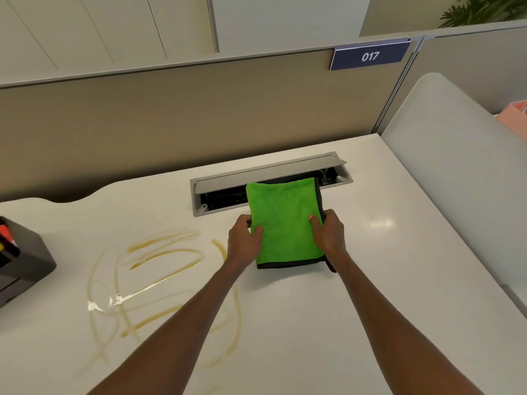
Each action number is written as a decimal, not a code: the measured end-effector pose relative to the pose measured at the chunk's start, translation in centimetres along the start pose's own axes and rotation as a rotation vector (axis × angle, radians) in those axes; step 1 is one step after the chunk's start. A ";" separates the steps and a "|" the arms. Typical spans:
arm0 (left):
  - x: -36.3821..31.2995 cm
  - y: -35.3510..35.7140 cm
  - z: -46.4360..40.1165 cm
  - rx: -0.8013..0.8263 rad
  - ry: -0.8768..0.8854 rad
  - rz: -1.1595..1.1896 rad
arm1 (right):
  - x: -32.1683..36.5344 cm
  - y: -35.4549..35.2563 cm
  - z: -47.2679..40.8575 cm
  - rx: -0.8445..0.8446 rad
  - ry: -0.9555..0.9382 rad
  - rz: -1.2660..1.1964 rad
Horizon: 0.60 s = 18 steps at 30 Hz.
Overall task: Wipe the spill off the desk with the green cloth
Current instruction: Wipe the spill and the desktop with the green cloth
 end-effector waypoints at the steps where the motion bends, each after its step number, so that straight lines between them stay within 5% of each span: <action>1: 0.3 -0.9 -0.1 -0.016 -0.003 -0.001 | 0.7 0.6 0.1 0.009 -0.010 -0.007; 18: 7.9 -15.6 2.3 -0.205 -0.130 -0.026 | 7.7 13.1 6.8 0.143 -0.113 0.077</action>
Point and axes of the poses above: each hand's wrist, its own z-axis away from the middle knuckle, its own y-axis out of the palm, x = y × z, the point moved 9 cm from there along -z, towards the middle knuckle, and after that the axes turned 5 degrees about z, right-handed, at the moved point
